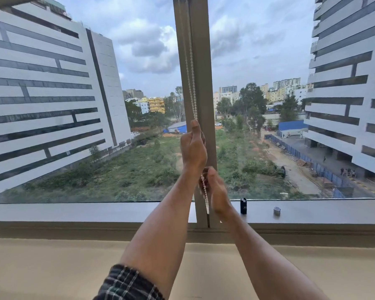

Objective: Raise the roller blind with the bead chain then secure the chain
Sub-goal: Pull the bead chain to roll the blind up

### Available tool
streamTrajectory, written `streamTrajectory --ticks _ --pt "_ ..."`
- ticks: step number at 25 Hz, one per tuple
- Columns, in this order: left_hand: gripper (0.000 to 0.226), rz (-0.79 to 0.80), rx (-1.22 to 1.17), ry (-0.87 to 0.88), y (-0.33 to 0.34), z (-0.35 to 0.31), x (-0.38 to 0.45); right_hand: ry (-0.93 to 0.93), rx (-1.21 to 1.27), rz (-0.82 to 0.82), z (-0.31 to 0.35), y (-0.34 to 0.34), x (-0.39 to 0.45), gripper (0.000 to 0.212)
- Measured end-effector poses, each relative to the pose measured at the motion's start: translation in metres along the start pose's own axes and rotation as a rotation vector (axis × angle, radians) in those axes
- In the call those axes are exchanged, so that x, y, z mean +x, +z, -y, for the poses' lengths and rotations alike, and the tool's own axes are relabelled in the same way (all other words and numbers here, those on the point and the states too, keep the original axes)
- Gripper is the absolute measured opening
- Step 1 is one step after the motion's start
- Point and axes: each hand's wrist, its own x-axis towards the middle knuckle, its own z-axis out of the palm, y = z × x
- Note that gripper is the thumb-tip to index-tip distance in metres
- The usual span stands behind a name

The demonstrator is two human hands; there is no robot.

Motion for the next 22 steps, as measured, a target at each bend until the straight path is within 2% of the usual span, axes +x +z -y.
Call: streamTrajectory --ticks 4,7,10,16,20,22 --pt "0.073 0.009 0.035 -0.03 -0.01 0.043 -0.035 -0.093 0.159 -0.136 0.036 -0.002 0.034 0.042" --pt "0.069 0.056 -0.016 -0.108 -0.021 0.085 -0.063 -0.091 0.221 -0.035 0.079 0.018 0.061 0.044" --pt "0.069 0.054 -0.048 -0.17 -0.026 0.097 -0.075 -0.033 0.177 0.078 0.089 0.039 0.066 0.047" --pt "0.062 0.11 -0.116 -0.193 -0.034 0.091 -0.084 -0.078 0.198 -0.014 0.077 0.048 0.047 0.048" --pt "0.064 -0.05 0.101 -0.195 -0.052 0.099 -0.068 -0.062 0.118 -0.043 0.055 0.037 0.035 0.046" --pt "0.057 -0.116 0.1 -0.133 -0.053 0.079 -0.046 -0.027 0.057 -0.069 0.037 0.029 0.024 0.046"
